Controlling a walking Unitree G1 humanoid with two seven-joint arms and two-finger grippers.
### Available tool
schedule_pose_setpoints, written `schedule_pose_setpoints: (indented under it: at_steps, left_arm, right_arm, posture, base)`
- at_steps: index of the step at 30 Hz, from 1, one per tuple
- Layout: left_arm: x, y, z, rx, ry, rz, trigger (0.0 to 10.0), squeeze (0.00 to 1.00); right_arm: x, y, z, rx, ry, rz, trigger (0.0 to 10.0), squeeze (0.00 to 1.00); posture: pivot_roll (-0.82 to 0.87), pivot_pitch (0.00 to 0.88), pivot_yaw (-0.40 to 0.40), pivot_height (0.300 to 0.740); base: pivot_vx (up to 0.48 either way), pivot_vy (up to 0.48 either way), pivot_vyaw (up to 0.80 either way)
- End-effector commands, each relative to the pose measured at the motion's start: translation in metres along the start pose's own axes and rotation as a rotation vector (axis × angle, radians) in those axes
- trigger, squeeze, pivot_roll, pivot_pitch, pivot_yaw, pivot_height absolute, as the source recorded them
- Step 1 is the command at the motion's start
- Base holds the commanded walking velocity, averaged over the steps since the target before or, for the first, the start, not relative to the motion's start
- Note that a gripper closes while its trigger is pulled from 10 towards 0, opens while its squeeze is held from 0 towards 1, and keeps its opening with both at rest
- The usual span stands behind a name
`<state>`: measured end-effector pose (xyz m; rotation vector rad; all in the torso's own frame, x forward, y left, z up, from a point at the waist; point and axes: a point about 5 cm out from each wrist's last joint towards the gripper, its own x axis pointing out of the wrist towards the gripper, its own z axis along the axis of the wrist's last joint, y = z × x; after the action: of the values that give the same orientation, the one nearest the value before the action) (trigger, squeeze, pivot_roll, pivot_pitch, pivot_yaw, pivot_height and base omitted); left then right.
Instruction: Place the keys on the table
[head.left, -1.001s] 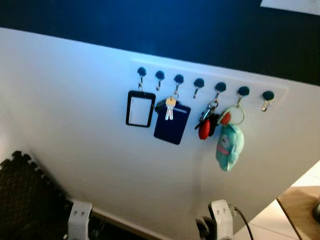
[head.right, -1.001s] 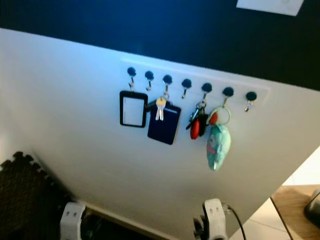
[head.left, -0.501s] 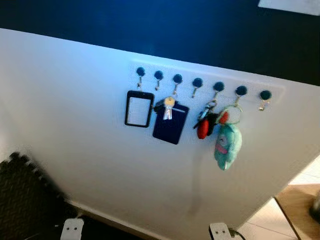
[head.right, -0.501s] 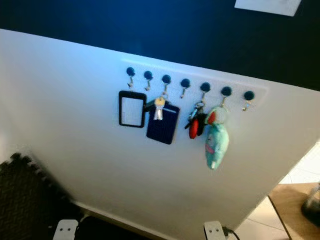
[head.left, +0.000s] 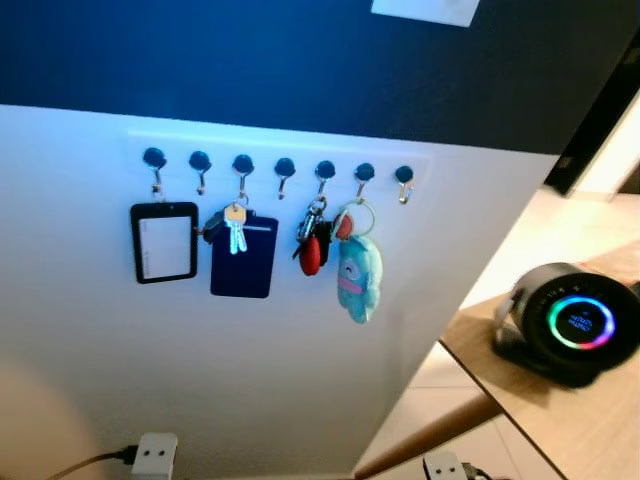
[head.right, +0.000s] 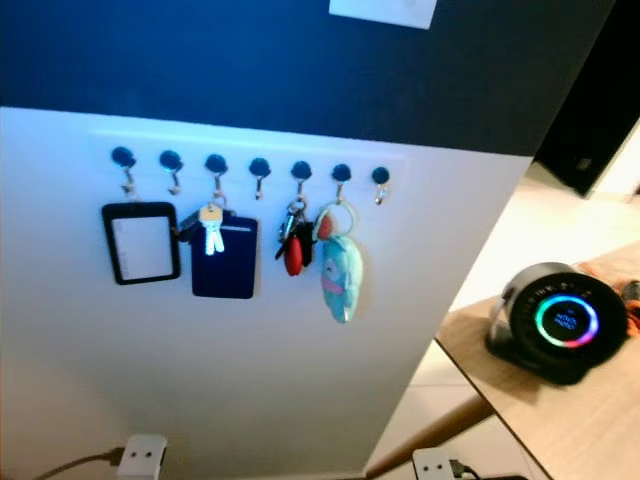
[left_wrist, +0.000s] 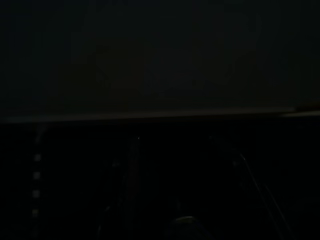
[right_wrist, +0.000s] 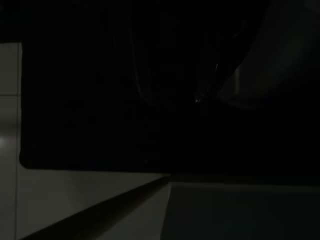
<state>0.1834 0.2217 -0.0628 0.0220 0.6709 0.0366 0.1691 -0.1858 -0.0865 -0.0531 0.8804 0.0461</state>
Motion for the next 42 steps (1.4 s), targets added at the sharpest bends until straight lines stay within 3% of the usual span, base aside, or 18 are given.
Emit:
schedule_pose_setpoints:
  at_steps: [1, 13, 42]
  left_arm:
    - [-0.0038, -0.0006, -0.0093, -0.007, 0.023, 0.005, 10.0, 0.0]
    - [-0.0051, 0.0006, -0.0086, -0.013, -0.001, -0.004, 10.0, 0.0]
    - [-0.0045, 0.0003, -0.0074, 0.012, 0.0, -0.021, 10.0, 0.0]
  right_arm:
    - [0.0002, -0.0012, 0.0015, -0.005, -0.007, 0.0, 10.0, 0.0]
    - [0.0007, -0.001, 0.0037, -0.004, -0.015, -0.006, 10.0, 0.0]
    - [0.0017, 0.0018, 0.0076, -0.001, -0.035, -0.003, 10.0, 0.0]
  posture:
    - [0.1, 0.05, -0.075, 0.74]
    - [0.1, 0.055, -0.075, 0.74]
    - [0.1, 0.057, -0.072, 0.74]
  base:
    - [0.0, 0.0, 0.0]
    - [0.0, 0.0, 0.0]
    - [-0.257, 0.0, 0.0]
